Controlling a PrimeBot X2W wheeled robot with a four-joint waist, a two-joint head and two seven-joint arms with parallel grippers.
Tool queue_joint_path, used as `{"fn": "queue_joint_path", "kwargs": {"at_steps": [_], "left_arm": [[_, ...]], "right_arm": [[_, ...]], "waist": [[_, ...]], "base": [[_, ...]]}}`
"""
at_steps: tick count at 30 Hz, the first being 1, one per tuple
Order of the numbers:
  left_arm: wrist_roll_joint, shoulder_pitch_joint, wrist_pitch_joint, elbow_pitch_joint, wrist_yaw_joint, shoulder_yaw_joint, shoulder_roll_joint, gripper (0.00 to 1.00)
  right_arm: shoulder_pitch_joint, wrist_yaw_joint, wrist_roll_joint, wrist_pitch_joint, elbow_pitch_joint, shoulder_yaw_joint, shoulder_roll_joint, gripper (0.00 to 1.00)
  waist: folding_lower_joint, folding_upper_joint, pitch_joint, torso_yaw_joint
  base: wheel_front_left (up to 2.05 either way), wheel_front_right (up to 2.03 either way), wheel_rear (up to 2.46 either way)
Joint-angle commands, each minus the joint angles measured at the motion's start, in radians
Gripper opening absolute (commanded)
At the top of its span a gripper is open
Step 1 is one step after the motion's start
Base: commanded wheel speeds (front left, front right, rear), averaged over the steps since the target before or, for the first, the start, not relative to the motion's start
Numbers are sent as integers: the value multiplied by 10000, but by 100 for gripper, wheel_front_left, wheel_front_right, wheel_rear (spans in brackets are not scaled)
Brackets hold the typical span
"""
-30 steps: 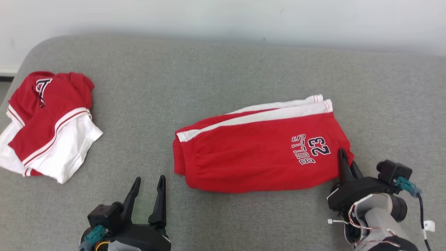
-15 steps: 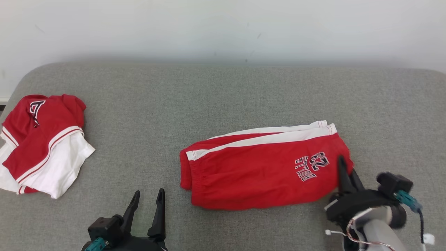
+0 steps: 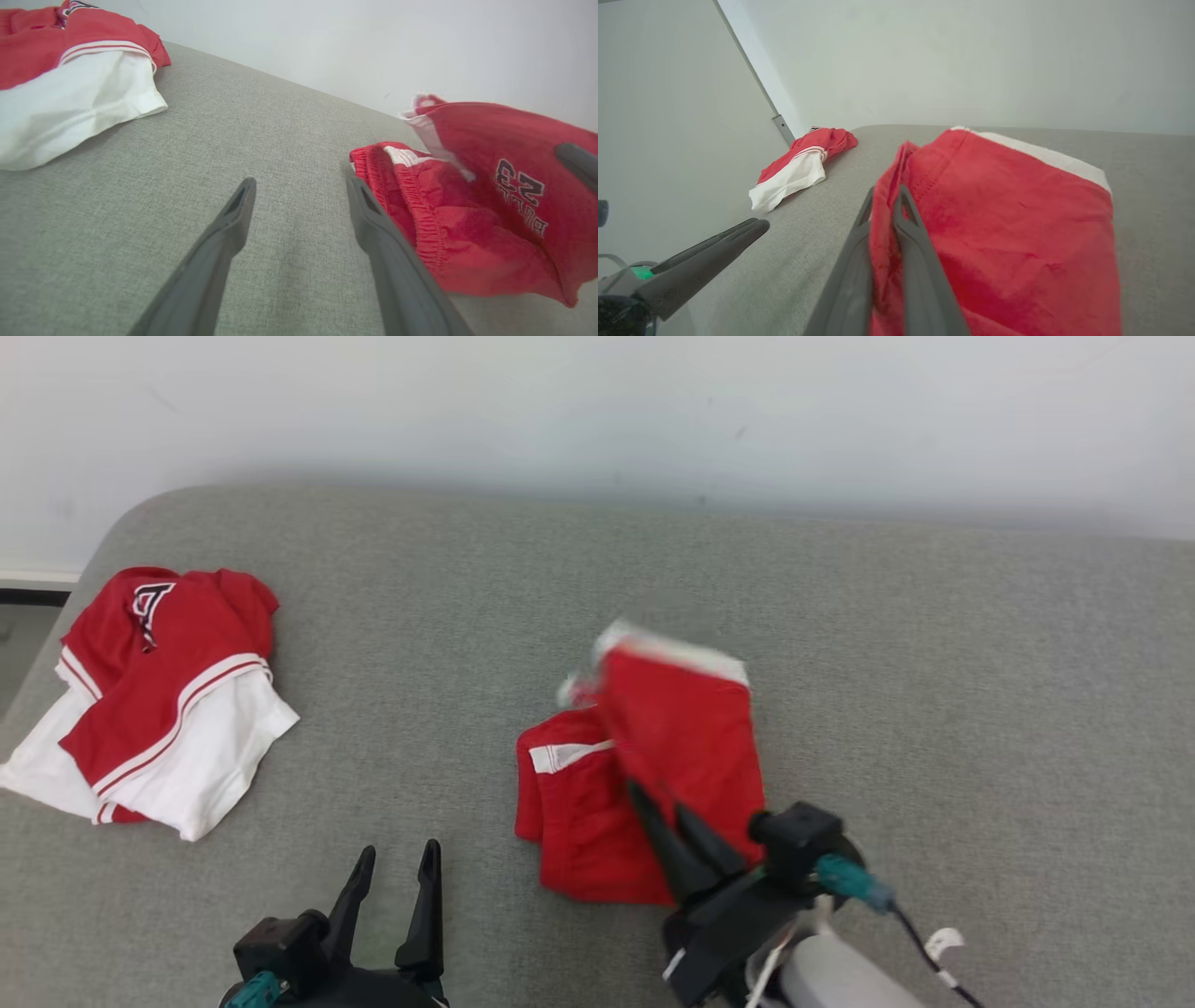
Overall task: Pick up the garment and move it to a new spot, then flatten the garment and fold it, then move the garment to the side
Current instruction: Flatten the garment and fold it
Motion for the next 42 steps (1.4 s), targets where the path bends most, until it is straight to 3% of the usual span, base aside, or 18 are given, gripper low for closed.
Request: {"fn": "queue_joint_path", "kwargs": {"at_steps": [1,4,5,6,10,14,22,28,42], "left_arm": [[51,48,-31,14,21,48,5,100],[134,14,-33,41,21,160,4,100],[159,0,-33,50,21,206,5,100],[171,-31,-33,50,21,234,7,100],[346,-52,-33,77,54,451,4,100],[563,77,-31,79,163,852,5,100],[1253,510,-33,-227,441,1697,5,100],[1644,917,-33,-480,554,2052,5,100],[2096,1779,-33,-888,563,2329,7,100]], "right_arm": [[-124,-27,86,3,106,184,84,0],[-244,-27,248,1,580,668,278,0],[-274,-27,336,3,695,741,366,31],[-283,-27,412,3,717,841,437,100],[-194,-27,681,3,629,913,529,100],[161,-27,545,3,379,191,490,100],[1673,-27,-1617,3,-480,-3704,395,100],[2740,-27,-2883,3,-1035,-5540,572,100],[3369,-27,-2998,3,-1043,-5891,608,100]], "waist": [[0,-1,-14,122],[0,-1,-5,228],[0,-1,-1,248],[0,-1,11,266],[0,-1,-19,179],[0,-1,-160,-126],[0,-1,-446,-907],[0,-1,-690,-1333],[0,-1,-1127,-1536]], "base": [[0,0,0],[0,0,0],[0,0,0],[0,0,0],[0,0,0],[0,0,0],[0,0,0],[0,0,0],[0,0,0]]}}
